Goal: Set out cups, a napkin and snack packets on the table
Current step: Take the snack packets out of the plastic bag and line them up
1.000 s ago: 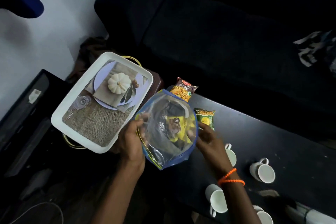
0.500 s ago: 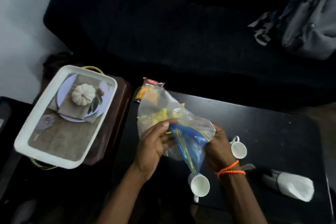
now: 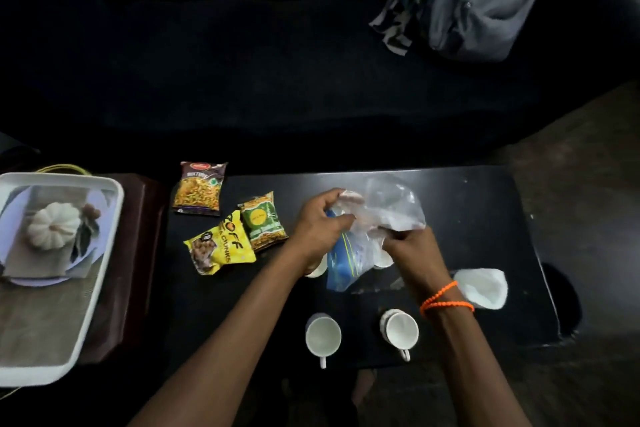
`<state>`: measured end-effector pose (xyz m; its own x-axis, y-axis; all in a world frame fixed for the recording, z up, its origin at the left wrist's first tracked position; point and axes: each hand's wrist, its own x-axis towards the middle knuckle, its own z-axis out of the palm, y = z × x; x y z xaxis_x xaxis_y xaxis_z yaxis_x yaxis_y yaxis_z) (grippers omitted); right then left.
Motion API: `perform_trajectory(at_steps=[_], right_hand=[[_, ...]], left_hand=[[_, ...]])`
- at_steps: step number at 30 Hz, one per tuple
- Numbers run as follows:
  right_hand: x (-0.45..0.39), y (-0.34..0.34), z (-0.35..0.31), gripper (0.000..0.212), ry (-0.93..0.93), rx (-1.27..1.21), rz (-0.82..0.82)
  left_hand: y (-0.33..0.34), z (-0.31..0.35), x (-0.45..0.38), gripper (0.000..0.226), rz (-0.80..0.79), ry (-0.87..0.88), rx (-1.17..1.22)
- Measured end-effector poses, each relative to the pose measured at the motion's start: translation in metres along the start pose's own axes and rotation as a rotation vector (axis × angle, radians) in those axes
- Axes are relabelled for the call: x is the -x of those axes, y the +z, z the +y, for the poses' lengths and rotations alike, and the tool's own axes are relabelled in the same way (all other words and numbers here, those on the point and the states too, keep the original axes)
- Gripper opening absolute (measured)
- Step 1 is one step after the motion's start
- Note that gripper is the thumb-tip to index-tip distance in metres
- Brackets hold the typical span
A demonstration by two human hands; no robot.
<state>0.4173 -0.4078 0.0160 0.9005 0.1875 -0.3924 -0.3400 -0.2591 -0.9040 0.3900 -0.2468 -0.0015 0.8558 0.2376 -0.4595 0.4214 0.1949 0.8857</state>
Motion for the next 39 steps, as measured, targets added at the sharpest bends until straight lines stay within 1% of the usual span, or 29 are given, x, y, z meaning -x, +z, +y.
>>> perform_trajectory(at_steps=[2,3,4,5,7,8,9,10,12,13,14,15,16,18,19,20,21,22,23,24,25,26,27,28,30,32,34,37,39], right_hand=[[0.003,-0.029,0.006,0.025,0.067,-0.197,0.2],[0.006,-0.044,0.008,0.022,0.121,-0.312,0.243],[0.009,-0.059,0.009,0.018,0.182,-0.406,0.214],[0.013,-0.071,0.01,0.022,0.229,-0.466,0.12],[0.02,-0.086,0.012,0.037,0.239,-0.488,-0.137],[0.024,-0.093,0.015,0.037,0.214,-0.469,-0.197],[0.027,-0.099,0.017,0.035,0.199,-0.44,-0.164],[0.028,-0.104,0.018,0.03,0.198,-0.427,-0.049],[0.03,-0.126,0.023,0.022,0.23,-0.422,0.268],[0.031,-0.138,0.026,0.023,0.229,-0.401,0.381],[0.032,-0.149,0.028,0.024,0.215,-0.379,0.448],[0.034,-0.158,0.032,0.023,0.203,-0.325,0.492],[0.039,-0.166,0.033,0.019,0.18,-0.237,0.516],[0.045,-0.171,0.032,0.014,0.098,0.042,0.495],[0.05,-0.179,0.033,0.016,0.059,0.185,0.442],[0.055,-0.188,0.034,0.021,0.047,0.266,0.35],[0.06,-0.201,0.033,0.029,0.069,0.241,0.244],[0.066,-0.215,0.032,0.034,0.107,0.13,0.161],[0.071,-0.229,0.033,0.039,0.137,0.02,0.129],[0.076,-0.242,0.033,0.047,0.14,-0.007,0.155],[0.08,-0.252,0.034,0.064,0.113,0.065,0.195],[0.082,-0.26,0.036,0.084,0.085,0.171,0.217],[0.082,-0.266,0.04,0.098,0.058,0.269,0.227],[0.082,-0.272,0.044,0.1,0.031,0.356,0.25],[0.079,-0.288,0.058,0.081,-0.008,0.466,0.388],[0.078,-0.312,0.076,0.058,0.008,0.482,0.572],[0.076,-0.337,0.095,0.045,0.034,0.488,0.735],[0.068,-0.372,0.126,0.041,0.051,0.525,0.925],[0.055,-0.395,0.142,0.049,0.075,0.581,0.964]], left_hand=[[0.017,0.003,-0.008,0.041,0.105,0.051,-0.076],[0.024,0.003,-0.01,0.043,0.147,0.074,-0.115],[0.032,0.002,-0.011,0.043,0.157,0.094,-0.143],[0.041,0.001,-0.01,0.042,0.128,0.119,-0.167],[0.064,-0.004,-0.002,0.045,-0.035,0.174,-0.221],[0.078,-0.006,0.003,0.047,-0.119,0.188,-0.243],[0.092,-0.009,0.009,0.046,-0.165,0.19,-0.243],[0.102,-0.01,0.013,0.041,-0.179,0.178,-0.202],[0.123,-0.009,0.018,0.022,-0.148,0.047,-0.024],[0.133,-0.008,0.019,0.029,-0.154,-0.075,0.048],[0.143,-0.01,0.018,0.038,-0.19,-0.206,0.107],[0.154,-0.011,0.019,0.044,-0.245,-0.294,0.133],[0.169,-0.014,0.02,0.05,-0.302,-0.321,0.144],[0.191,-0.022,0.022,0.058,-0.364,-0.25,0.087],[0.203,-0.026,0.023,0.058,-0.369,-0.198,0.016],[0.214,-0.028,0.023,0.055,-0.36,-0.152,-0.044],[0.224,-0.029,0.022,0.05,-0.332,-0.12,-0.079],[0.234,-0.029,0.021,0.048,-0.284,-0.093,-0.128],[0.246,-0.028,0.02,0.048,-0.214,-0.073,-0.199],[0.258,-0.027,0.019,0.048,-0.147,-0.062,-0.296],[0.272,-0.026,0.019,0.049,-0.128,-0.052,-0.377],[0.287,-0.025,0.021,0.051,-0.172,-0.045,-0.441],[0.305,-0.026,0.023,0.051,-0.264,-0.045,-0.497],[0.322,-0.027,0.027,0.051,-0.37,-0.049,-0.544],[0.354,-0.031,0.03,0.05,-0.534,-0.059,-0.573],[0.381,-0.034,0.027,0.054,-0.629,-0.098,-0.536],[0.401,-0.034,0.026,0.062,-0.694,-0.176,-0.491],[0.416,-0.035,0.019,0.061,-0.658,-0.184,-0.449],[0.415,-0.04,0.013,0.053,-0.616,-0.168,-0.443]])
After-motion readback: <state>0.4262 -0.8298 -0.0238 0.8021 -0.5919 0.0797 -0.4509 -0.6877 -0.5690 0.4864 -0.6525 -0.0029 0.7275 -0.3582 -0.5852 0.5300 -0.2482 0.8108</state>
